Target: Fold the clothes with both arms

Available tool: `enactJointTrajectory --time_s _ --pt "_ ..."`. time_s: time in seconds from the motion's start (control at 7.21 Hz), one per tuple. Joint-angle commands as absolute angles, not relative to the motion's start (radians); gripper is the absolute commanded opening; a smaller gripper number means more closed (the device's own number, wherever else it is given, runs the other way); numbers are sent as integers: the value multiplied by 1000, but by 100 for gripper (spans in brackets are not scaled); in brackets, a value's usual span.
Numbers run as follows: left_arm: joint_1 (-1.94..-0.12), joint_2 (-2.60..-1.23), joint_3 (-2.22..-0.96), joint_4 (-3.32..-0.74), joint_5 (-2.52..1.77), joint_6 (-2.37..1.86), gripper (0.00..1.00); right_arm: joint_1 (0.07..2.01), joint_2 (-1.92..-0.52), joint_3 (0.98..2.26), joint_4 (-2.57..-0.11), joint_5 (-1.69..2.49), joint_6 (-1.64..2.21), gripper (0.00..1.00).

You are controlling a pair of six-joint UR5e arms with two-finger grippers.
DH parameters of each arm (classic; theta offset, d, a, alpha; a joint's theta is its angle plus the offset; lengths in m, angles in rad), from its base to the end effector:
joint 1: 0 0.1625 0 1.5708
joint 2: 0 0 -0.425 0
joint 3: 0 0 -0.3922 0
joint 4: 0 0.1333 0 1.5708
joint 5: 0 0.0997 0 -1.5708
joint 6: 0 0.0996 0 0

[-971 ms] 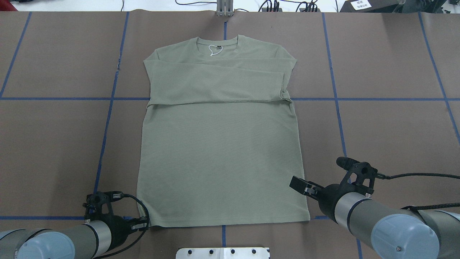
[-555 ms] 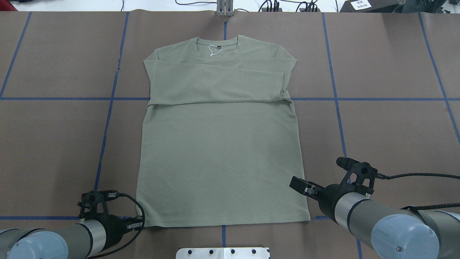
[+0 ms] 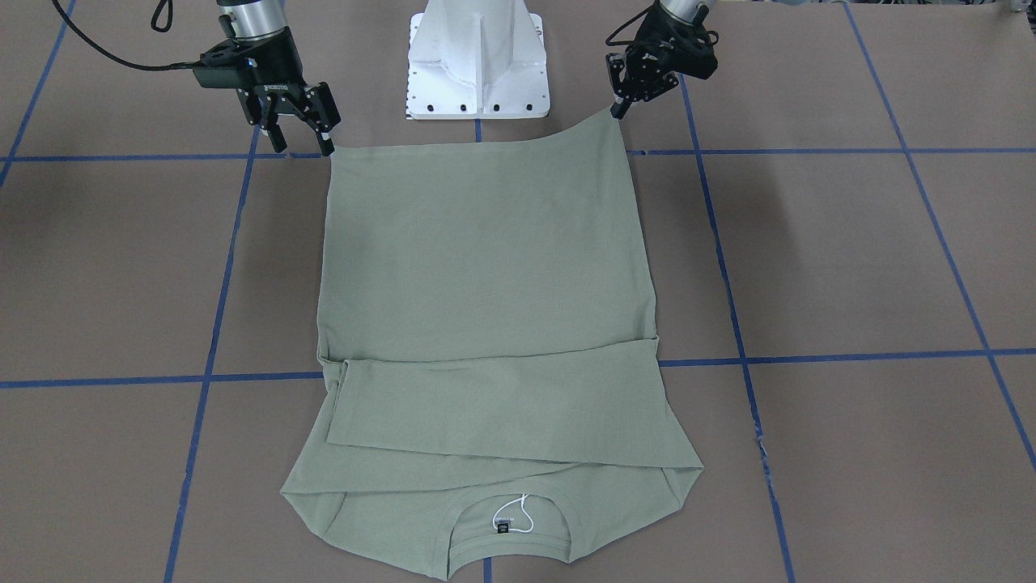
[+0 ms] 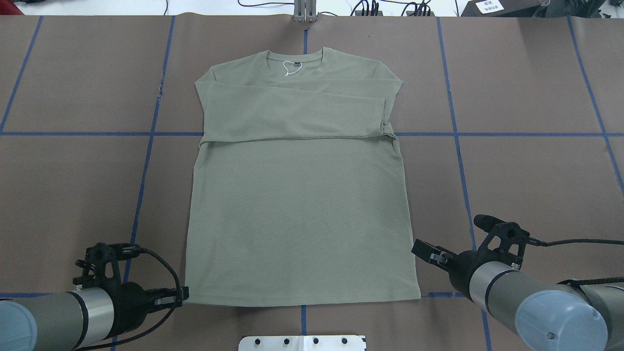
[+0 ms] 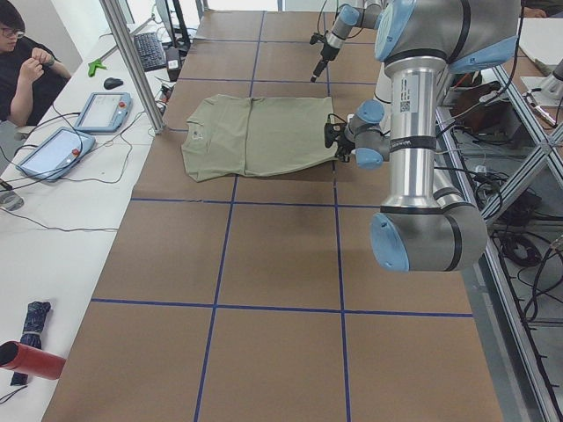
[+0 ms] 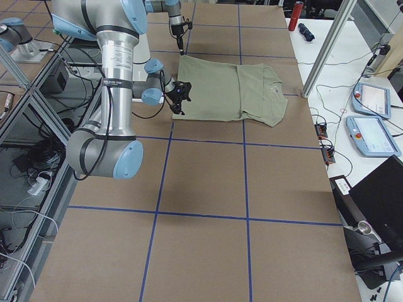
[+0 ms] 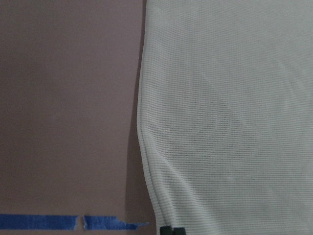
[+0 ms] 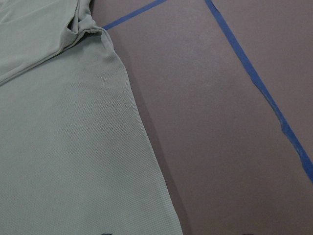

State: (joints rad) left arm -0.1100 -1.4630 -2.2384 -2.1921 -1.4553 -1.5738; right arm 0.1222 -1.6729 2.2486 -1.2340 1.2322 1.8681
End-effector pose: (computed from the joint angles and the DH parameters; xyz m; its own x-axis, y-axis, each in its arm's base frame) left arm 0.3976 -0.1896 0.3221 0.3770 -0.0446 -0.9252 0.2161 0.9755 0.0410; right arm -0.3975 -0.2165 0.3504 0.4705 0.3362 0.8159 -0.5372 0.8426 -0.0374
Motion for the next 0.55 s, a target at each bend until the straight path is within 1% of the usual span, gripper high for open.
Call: enactJointTrajectory --time_s 0.0,0.14,0.28,0.42 --pt "-144 -1466 -2263 -2192 -1470 -1571 0 98 -1674 2246 -1239 1209 1925 80" --pt "-144 -1468 -2263 -2192 -1471 -1571 0 88 -1672 2241 -1244 1209 1931 80" --pt "-144 -1477 -2263 -2192 -1471 -1571 0 81 -1623 2234 -1320 1207 2007 79" --pt "-144 -1477 -2263 -2194 -1471 -1571 0 68 -1536 2223 -1451 1204 2044 79"
